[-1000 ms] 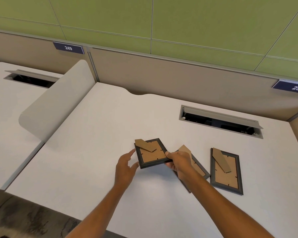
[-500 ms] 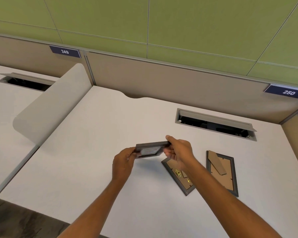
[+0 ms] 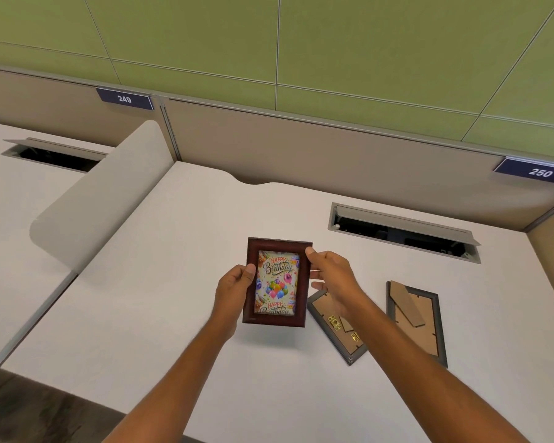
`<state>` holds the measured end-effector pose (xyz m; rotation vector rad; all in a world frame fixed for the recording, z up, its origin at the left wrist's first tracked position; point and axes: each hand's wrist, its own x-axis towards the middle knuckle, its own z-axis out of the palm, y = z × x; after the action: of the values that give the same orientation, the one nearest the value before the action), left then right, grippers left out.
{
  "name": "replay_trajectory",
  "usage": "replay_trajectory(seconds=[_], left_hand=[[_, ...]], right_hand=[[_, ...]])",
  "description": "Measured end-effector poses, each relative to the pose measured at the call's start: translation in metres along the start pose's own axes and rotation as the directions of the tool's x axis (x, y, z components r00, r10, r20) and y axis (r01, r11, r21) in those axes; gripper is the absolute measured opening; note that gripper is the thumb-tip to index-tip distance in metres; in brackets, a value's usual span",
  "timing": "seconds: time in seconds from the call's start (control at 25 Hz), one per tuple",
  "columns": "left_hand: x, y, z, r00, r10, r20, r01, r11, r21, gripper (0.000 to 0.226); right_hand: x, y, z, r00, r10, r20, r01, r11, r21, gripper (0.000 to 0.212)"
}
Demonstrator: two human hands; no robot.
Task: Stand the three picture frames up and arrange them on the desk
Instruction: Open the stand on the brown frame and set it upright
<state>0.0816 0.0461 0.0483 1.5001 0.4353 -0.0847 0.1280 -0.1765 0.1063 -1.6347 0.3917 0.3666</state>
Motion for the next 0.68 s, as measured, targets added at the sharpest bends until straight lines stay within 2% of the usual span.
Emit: replay_trajectory(seconds=[0.32, 0.52, 0.68], left_hand=[[0.004, 0.007, 0.007, 0.995, -0.06, 0.08, 0.07, 0.99, -0.124, 0.037], [0.021, 0.011, -0.002, 0.994, -0.075, 0.081, 0.085, 0.989, -0.118, 0.046], [0.041, 0.01, -0.011, 0.991, -0.095, 0.097, 0.106, 0.989, -0.107, 0.048]], right_hand=[[-0.001, -0.001, 0.028, 0.983, 0.119, 0.14, -0.132, 0.987, 0.089, 0.065], [0.014, -0.008, 0.035, 0.983, 0.115, 0.14, -0.138, 0.976, 0.171, 0.078], [0.033, -0.008, 0.042, 0.976, 0.176, 0.132, -0.201, 0.956, 0.215, 0.091]])
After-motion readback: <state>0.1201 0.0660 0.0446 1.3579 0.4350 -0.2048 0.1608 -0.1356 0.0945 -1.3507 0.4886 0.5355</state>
